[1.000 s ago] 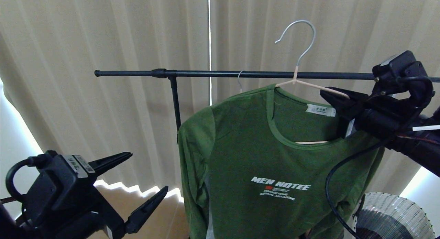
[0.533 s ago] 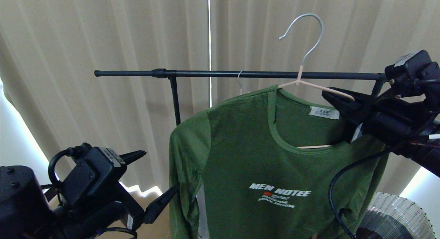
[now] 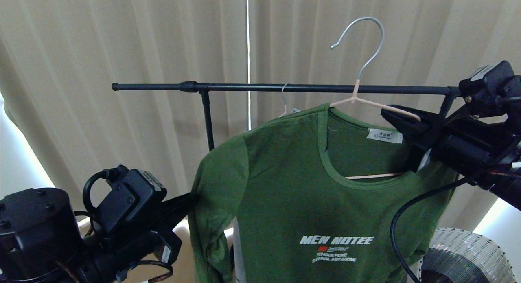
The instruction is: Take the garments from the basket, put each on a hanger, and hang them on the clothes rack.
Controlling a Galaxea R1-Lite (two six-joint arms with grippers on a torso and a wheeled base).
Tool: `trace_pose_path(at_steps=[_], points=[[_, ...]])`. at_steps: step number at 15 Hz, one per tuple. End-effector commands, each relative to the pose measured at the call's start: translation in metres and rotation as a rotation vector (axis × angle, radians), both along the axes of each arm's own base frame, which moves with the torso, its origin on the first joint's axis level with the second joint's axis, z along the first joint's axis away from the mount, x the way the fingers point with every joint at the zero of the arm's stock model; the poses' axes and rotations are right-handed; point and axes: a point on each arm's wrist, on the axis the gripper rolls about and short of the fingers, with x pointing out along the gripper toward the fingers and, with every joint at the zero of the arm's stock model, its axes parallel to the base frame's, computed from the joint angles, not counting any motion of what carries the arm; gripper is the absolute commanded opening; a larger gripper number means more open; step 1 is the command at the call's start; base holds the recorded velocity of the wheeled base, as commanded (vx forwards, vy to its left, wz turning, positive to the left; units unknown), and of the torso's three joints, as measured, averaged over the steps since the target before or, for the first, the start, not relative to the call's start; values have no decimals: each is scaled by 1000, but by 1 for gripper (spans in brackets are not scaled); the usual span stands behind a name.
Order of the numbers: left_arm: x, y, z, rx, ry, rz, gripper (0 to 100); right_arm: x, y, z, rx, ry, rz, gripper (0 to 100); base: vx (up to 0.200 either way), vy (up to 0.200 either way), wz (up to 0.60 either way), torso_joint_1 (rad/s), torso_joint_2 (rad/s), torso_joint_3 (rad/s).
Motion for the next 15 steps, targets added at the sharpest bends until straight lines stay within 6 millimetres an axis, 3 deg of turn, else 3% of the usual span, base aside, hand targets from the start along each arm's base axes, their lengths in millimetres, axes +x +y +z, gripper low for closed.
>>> trace_pose_path(at_steps=[1, 6, 8, 15], points=[[0, 6, -4, 14, 12, 28, 0, 0, 0, -2, -4, 6, 0, 0, 0, 0, 0, 0, 0, 0], [-12, 48, -11, 36, 13, 192, 0, 3, -7, -4, -8, 12, -34, 0, 0, 0, 0, 0, 0, 0], [-18, 55, -14, 36, 18, 222, 0, 4, -7, -4, -9, 15, -35, 0, 0, 0, 0, 0, 0, 0], [-17, 55, -14, 36, 21, 227, 0, 4, -7, -2, -7, 4, -43, 0, 0, 0, 0, 0, 0, 0]])
